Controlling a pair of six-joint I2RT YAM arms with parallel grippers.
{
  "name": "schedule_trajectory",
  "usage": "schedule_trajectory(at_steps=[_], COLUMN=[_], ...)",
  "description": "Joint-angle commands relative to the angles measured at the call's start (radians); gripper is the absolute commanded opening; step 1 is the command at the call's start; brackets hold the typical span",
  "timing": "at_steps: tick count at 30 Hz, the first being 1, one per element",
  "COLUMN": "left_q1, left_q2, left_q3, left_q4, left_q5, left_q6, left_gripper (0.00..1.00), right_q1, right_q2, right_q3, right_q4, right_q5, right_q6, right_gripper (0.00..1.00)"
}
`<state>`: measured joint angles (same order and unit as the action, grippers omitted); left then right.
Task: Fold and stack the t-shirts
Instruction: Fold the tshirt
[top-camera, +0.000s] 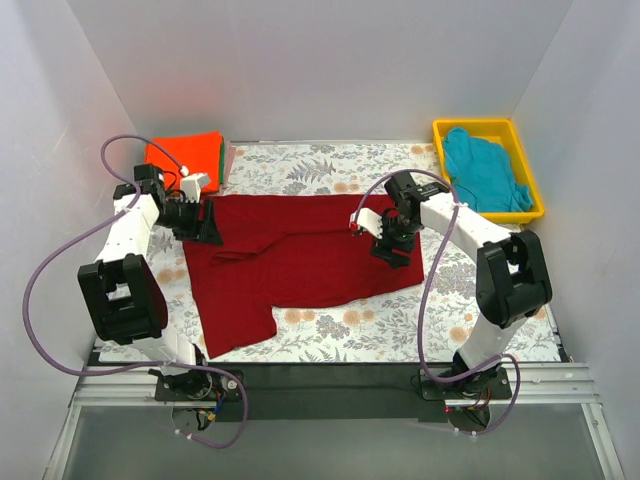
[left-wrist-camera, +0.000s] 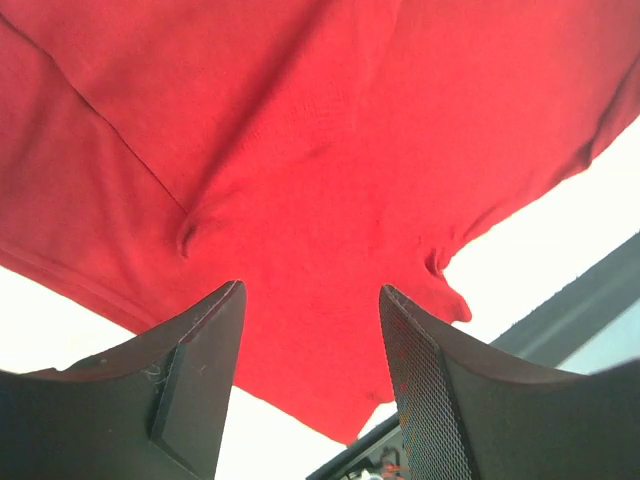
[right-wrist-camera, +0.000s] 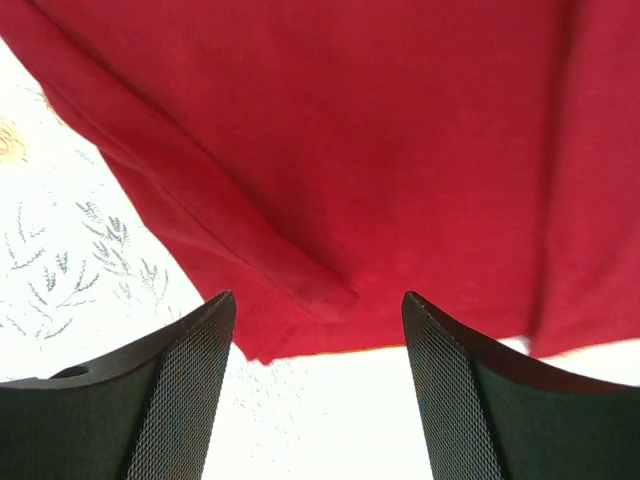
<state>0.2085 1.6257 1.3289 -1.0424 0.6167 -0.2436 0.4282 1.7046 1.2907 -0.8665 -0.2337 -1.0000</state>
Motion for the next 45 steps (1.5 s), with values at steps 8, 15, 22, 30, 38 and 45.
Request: schedule_trajectory(at_steps=[8, 15, 22, 30, 38, 45], left_q1=[0.015, 0.032, 0.058, 0.065, 0.068, 0.069], left_q2=[-0.043, -0.009, -0.015, -0.065, -0.249, -0.394], left_q3=[-0.145, -0.139, -0.126, -0.180, -0.281, -0.436], left_q4=[0.031, 0.048, 0.036, -0.033, -0.237, -0.211], left_q5=[-0.063, -0.074, -0.067, -0.072, -0.026, -0.116], left_q6=[0.044, 0.043, 0.064, 0.185, 0.556, 0.728], left_gripper=[0.56, 0.55, 0.54, 0.53, 0.53, 0.52], right_q1=[0.006, 0.006, 0.007, 0.021, 0.040, 0.049], right_q2=[0.062, 0.069, -0.039, -0.203, -0.338, -0.333], right_q3=[-0.037, -0.056, -0.051, -0.214, -0.383, -0.272], right_q4=[-0.016, -0.034, -0.132, -0.252, -0.263, -0.152], right_q5=[0.082, 0.096, 0.096, 0.074, 0.163, 0.034], right_q6=[-0.107, -0.127, -0.131, -0.126, -0.132, 0.079], right_gripper=[0.72, 0.43, 0.01, 0.04, 0.44, 0.69])
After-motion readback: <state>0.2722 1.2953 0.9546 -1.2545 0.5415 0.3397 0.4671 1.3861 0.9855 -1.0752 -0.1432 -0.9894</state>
